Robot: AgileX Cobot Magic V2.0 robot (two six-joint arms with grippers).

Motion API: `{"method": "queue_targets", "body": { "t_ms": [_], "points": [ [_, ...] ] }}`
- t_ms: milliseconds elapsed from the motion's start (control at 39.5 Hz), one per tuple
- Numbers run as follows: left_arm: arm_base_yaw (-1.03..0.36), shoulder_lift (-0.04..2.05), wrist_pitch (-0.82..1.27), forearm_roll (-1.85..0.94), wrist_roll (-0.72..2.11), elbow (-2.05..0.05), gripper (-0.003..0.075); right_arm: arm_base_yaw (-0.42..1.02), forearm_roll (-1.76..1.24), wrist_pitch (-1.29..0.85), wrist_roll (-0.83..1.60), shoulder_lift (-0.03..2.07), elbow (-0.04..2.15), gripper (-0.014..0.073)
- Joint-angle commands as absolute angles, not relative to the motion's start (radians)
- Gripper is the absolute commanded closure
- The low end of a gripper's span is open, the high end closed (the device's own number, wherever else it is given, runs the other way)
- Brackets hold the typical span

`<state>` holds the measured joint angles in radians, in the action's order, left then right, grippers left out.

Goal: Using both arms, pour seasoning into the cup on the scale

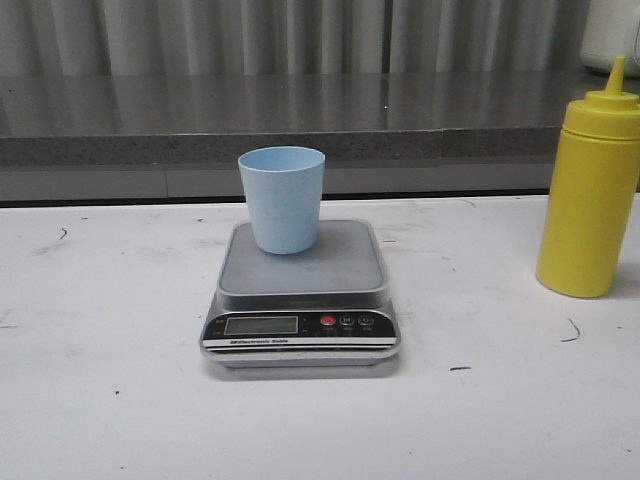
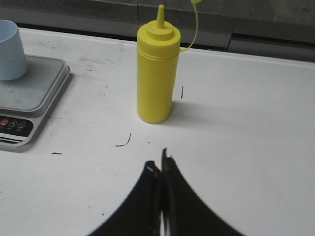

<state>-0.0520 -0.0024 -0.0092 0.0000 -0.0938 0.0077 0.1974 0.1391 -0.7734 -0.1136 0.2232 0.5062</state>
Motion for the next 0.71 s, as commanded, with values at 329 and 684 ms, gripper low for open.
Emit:
{"method": "queue_targets", "body": {
  "t_ms": [329, 684],
  "points": [
    [-0.033, -0.027, -0.080, 0.000, -0.092, 0.024, 0.0740, 0.196, 0.153, -0.696, -0.109, 0.234, 0.540, 0.0663],
    [-0.033, -0.027, -0.080, 0.000, -0.092, 0.024, 0.0740, 0.196, 0.153, -0.695, -0.109, 0.234, 0.540, 0.0663]
  ]
}}
